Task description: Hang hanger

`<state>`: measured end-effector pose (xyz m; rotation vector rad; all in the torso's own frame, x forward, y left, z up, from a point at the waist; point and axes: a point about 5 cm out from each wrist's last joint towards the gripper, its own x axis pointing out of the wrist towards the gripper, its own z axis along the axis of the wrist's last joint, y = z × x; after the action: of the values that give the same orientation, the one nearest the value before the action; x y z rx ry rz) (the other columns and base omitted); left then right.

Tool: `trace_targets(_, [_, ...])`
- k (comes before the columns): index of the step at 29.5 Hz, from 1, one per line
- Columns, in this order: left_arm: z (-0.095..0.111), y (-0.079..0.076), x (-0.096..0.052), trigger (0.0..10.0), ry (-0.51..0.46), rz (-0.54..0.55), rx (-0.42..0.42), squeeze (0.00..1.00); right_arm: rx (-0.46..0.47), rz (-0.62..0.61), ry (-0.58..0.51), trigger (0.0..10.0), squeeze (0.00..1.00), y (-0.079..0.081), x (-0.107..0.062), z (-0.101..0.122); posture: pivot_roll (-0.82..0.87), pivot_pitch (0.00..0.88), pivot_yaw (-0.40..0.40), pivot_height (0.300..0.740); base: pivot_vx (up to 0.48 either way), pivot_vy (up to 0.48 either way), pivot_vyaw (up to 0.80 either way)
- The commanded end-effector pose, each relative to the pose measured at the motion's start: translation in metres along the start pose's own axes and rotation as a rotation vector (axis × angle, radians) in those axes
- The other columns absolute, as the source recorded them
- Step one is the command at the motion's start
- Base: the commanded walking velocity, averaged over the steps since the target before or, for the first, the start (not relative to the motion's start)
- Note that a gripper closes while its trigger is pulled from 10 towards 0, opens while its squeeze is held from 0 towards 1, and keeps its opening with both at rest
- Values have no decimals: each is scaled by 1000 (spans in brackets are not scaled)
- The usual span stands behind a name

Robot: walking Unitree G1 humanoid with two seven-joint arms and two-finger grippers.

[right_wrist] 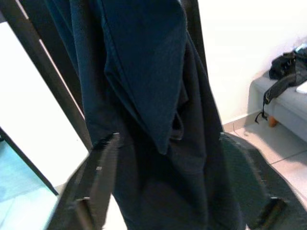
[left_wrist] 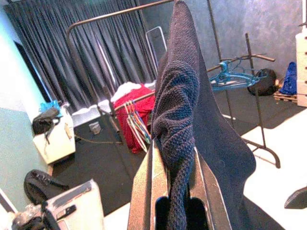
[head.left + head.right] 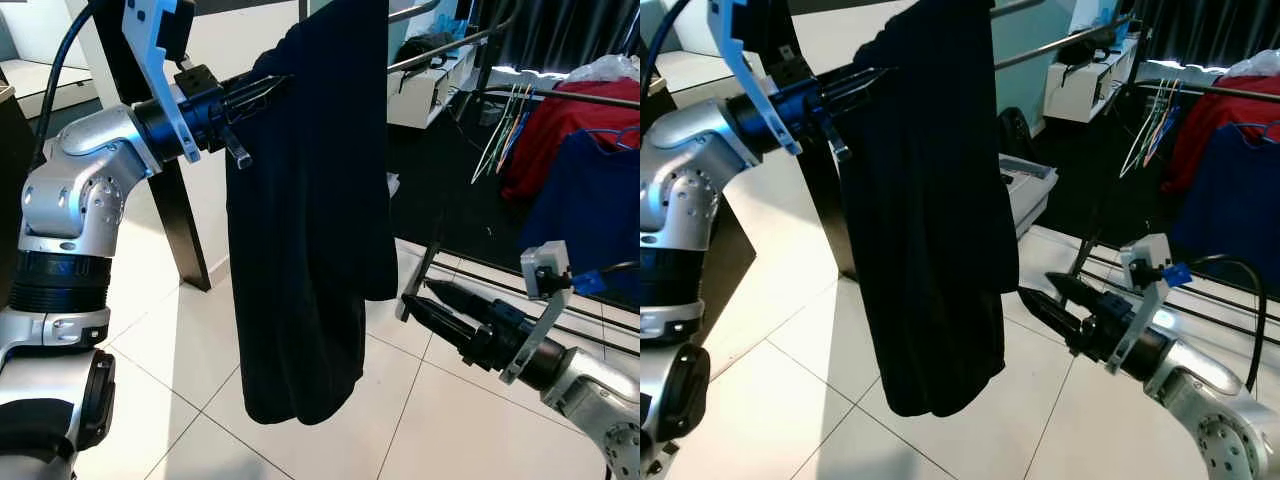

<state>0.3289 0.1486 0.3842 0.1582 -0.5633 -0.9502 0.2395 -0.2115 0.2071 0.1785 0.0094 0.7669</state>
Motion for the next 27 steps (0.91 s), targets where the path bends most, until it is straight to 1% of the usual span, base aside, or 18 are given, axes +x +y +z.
trace_targets(1, [13, -5, 6, 10000, -48, -40, 23, 0, -18, 12, -12, 10000, 1000, 1, -2, 3, -83, 0, 19, 740, 0, 0, 0])
trace_targets(4, [14, -6, 7, 10000, -49, -44, 22, 0, -15, 31, -28, 10000, 1000, 1, -5, 6, -83, 0, 19, 740, 0, 0, 0])
trace_targets(5, [14, -7, 8, 10000, -51, -48, 21, 0, -30, 29, -38, 10000, 1000, 0, -8, 9, -84, 0, 18, 740, 0, 0, 0])
trace_targets(6, [14, -8, 8, 10000, -54, -54, 18, 0, -40, 29, -35, 10000, 882, -2, -10, 10, -85, 0, 16, 740, 0, 0, 0])
trace_targets(7, [14, -11, 10, 10000, -58, -65, 16, 0, -45, 32, -32, 10000, 0, -3, -12, 11, -84, 0, 14, 740, 0, 0, 0])
trace_targets(11, [15, -14, 12, 10000, -63, -82, 17, 0, -17, 85, -34, 10000, 0, 1, -10, 9, -83, 0, 13, 740, 0, 0, 0])
trace_targets(12, [16, -16, 13, 10000, -68, -92, 18, 0, -15, 109, -25, 10000, 0, 3, -7, 5, -80, 0, 11, 740, 0, 0, 0])
trace_targets(15, [17, -18, 14, 10000, -71, -100, 19, 0, -14, 109, -26, 10000, 0, 2, -5, 3, -78, 0, 11, 740, 0, 0, 0])
trace_targets(24, [22, -22, 16, 10000, -80, -128, 22, 0, 2, 73, -71, 10000, 0, -4, -6, 6, -72, 0, 14, 740, 0, 0, 0])
trace_targets(27, [24, -23, 16, 10000, -84, -136, 21, 0, 14, 84, -77, 10000, 0, -2, -6, 6, -77, 0, 16, 740, 0, 0, 0])
